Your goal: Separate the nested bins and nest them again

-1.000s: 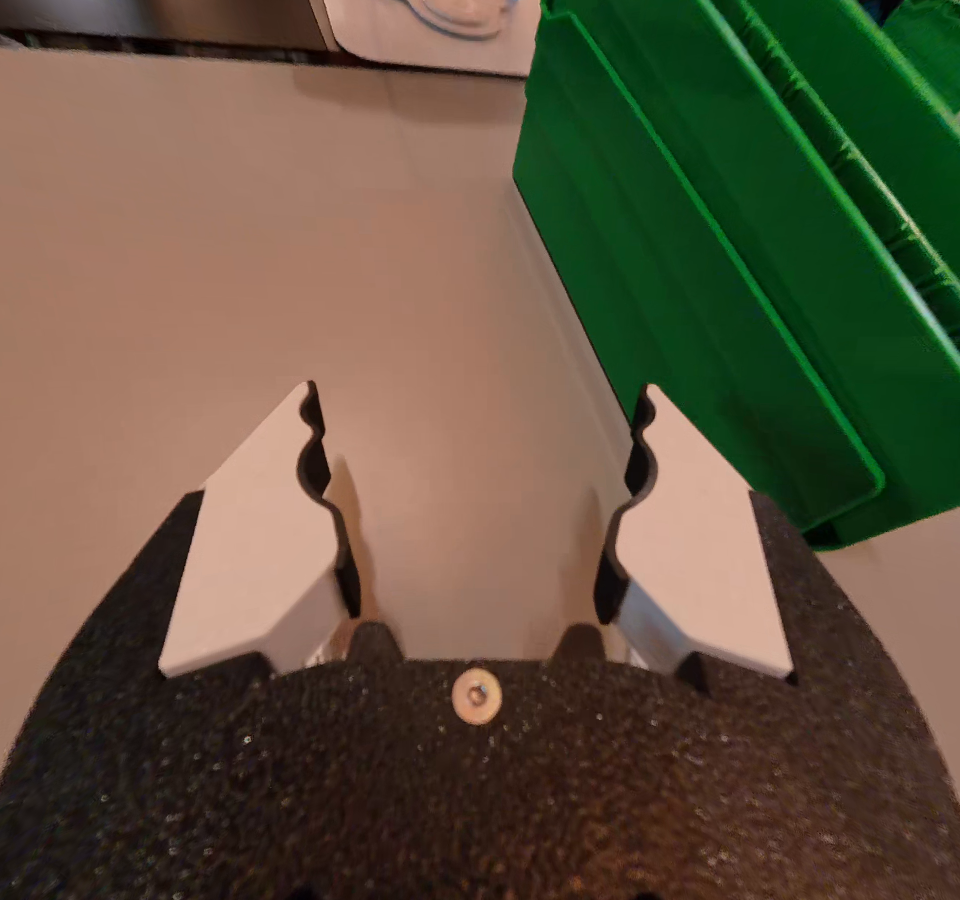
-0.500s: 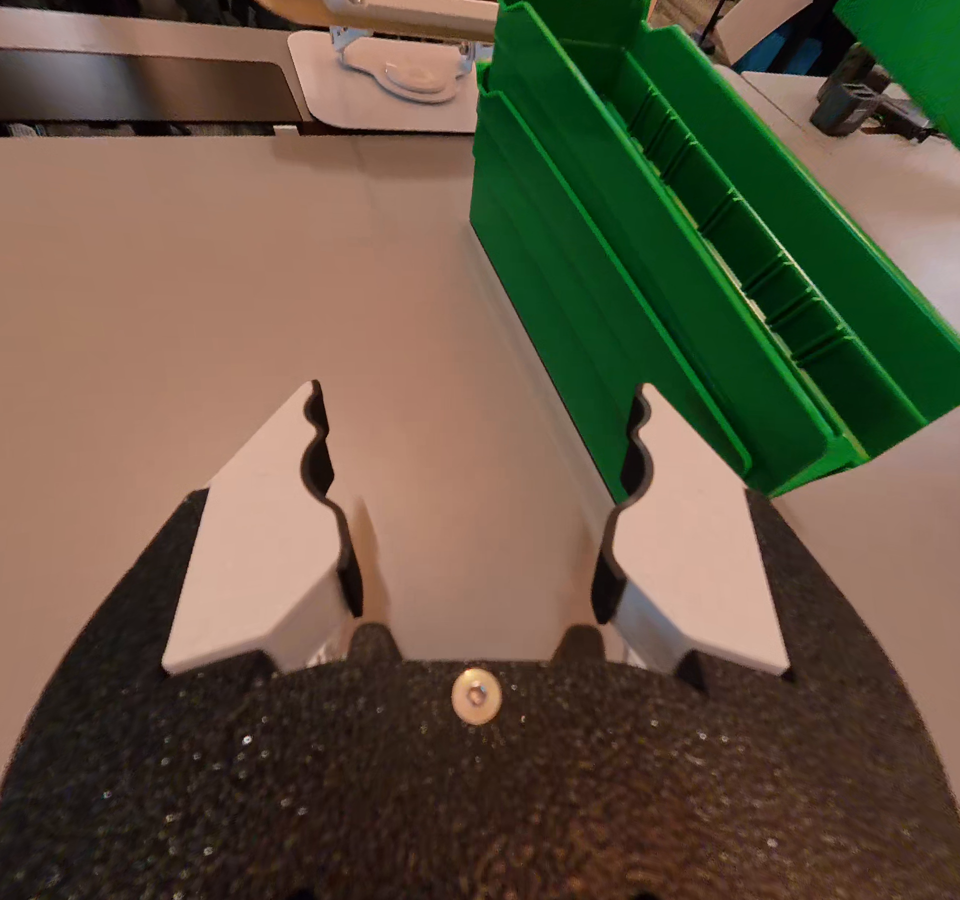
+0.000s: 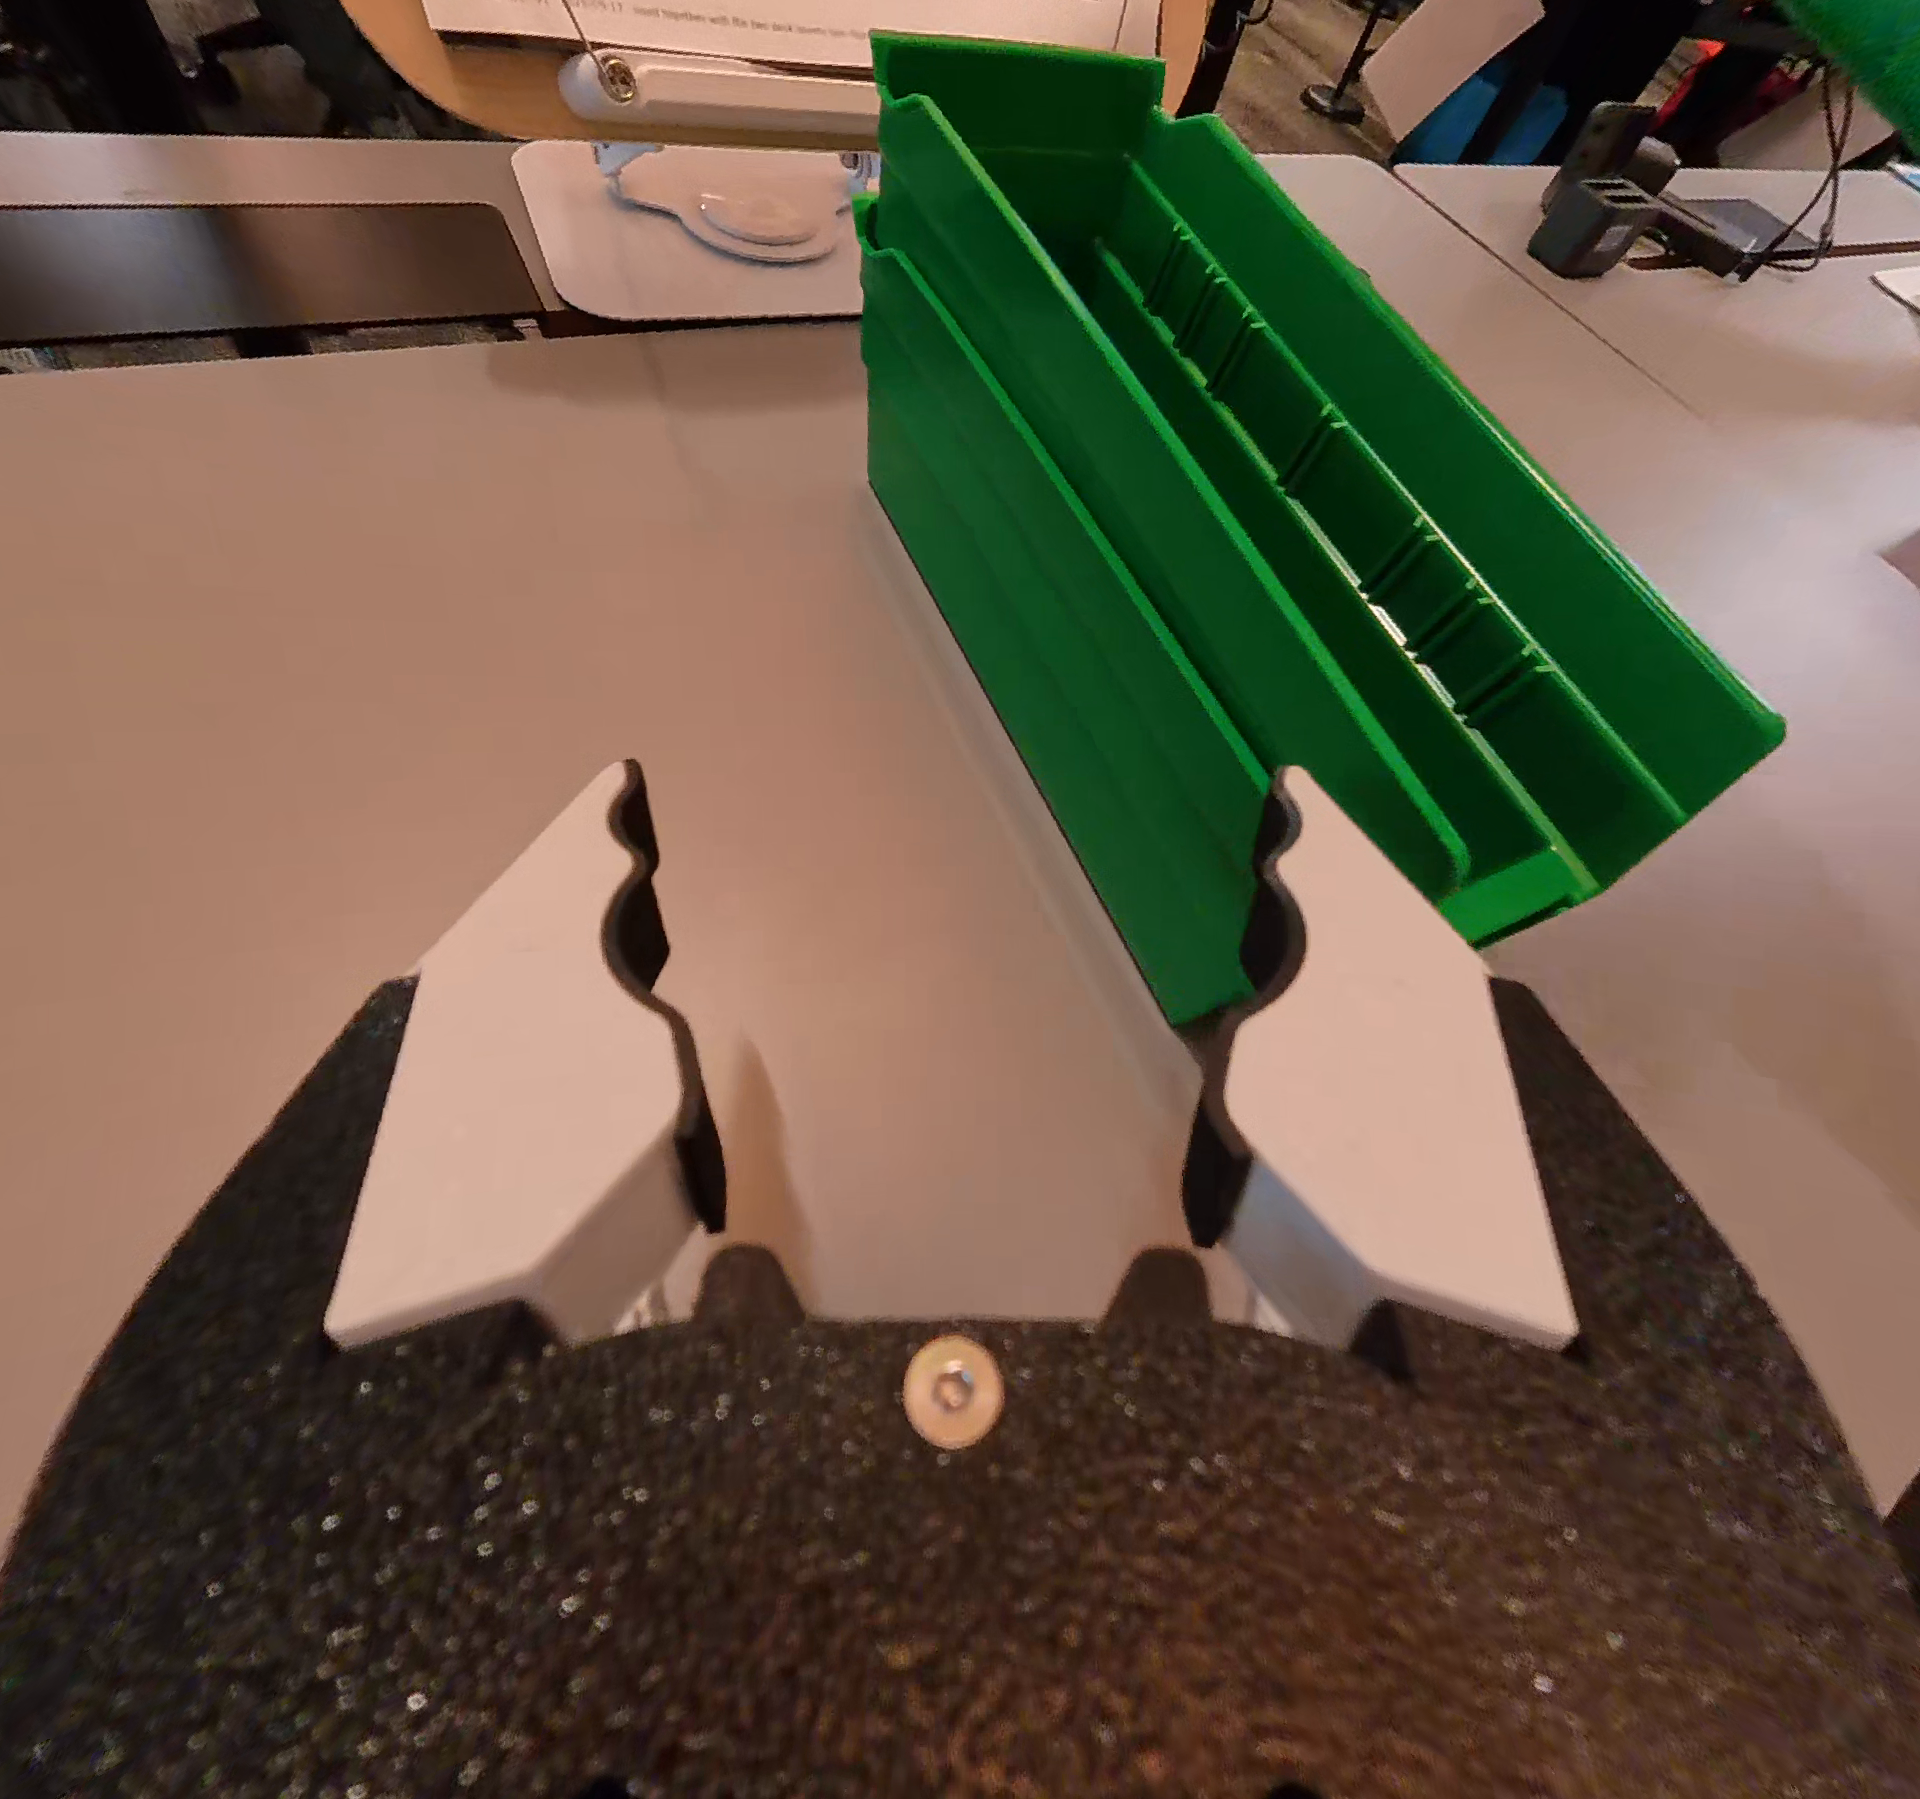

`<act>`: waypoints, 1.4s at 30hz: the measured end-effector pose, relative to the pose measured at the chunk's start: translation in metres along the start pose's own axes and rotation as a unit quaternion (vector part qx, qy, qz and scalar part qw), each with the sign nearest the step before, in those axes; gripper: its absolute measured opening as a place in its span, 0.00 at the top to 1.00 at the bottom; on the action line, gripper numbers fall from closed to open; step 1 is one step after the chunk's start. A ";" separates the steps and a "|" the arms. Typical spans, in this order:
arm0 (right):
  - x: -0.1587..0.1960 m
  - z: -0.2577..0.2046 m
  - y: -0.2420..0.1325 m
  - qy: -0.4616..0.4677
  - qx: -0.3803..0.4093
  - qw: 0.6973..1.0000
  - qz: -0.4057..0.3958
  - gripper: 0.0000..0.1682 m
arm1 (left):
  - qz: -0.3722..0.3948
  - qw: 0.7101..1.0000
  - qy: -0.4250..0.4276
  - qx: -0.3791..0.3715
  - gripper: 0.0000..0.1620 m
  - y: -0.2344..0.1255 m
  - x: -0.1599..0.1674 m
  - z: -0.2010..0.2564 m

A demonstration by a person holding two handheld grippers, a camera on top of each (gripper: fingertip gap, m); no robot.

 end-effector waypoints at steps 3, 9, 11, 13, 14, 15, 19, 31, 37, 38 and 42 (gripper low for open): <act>0.004 -0.041 0.002 -0.025 0.006 1.000 0.013 0.38 | 0.003 1.000 -0.004 0.006 0.30 -0.001 -0.001 0.001; 0.025 -0.085 0.033 -0.021 -0.009 1.000 0.007 0.39 | 0.016 1.000 -0.014 0.007 0.30 -0.010 -0.003 -0.006; 0.031 -0.086 0.043 -0.014 0.004 1.000 0.003 0.39 | 0.024 0.999 -0.021 0.006 0.31 -0.015 -0.004 -0.010; 0.035 -0.083 0.051 0.000 0.016 1.000 0.008 0.38 | 0.032 0.999 -0.028 0.004 0.31 -0.020 -0.005 -0.015; 0.038 -0.082 0.055 0.007 0.017 1.000 0.008 0.38 | 0.035 0.999 -0.032 0.004 0.31 -0.022 -0.005 -0.017; 0.039 -0.081 0.058 0.012 0.016 1.000 0.009 0.38 | 0.039 0.999 -0.035 0.004 0.31 -0.025 -0.005 -0.019; 0.044 -0.084 0.065 0.021 0.013 1.000 0.016 0.38 | 0.049 0.998 -0.044 0.000 0.31 -0.030 -0.006 -0.024; 0.062 -0.087 0.090 0.026 0.021 0.999 0.024 0.38 | 0.042 0.999 -0.028 -0.003 0.32 -0.027 -0.005 -0.020; 0.070 -0.092 0.109 0.012 0.030 0.999 0.017 0.37 | 0.039 0.999 -0.033 -0.002 0.32 -0.026 -0.004 -0.021; 0.070 -0.092 0.111 0.010 0.031 0.999 0.016 0.37 | 0.039 0.999 -0.033 -0.003 0.32 -0.026 -0.004 -0.022; 0.069 -0.093 0.117 0.007 0.031 0.999 0.009 0.36 | 0.040 0.998 -0.038 -0.002 0.32 -0.026 -0.003 -0.024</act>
Point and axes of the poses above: each gripper's, where its closed fingertips meet, y out along the fingers, x out of its underside, z = x × y across the jaws, the point moved 10 cm from there along -y, back along the fingers, and after that the axes turned 13 degrees about x, right-handed, at the moved point
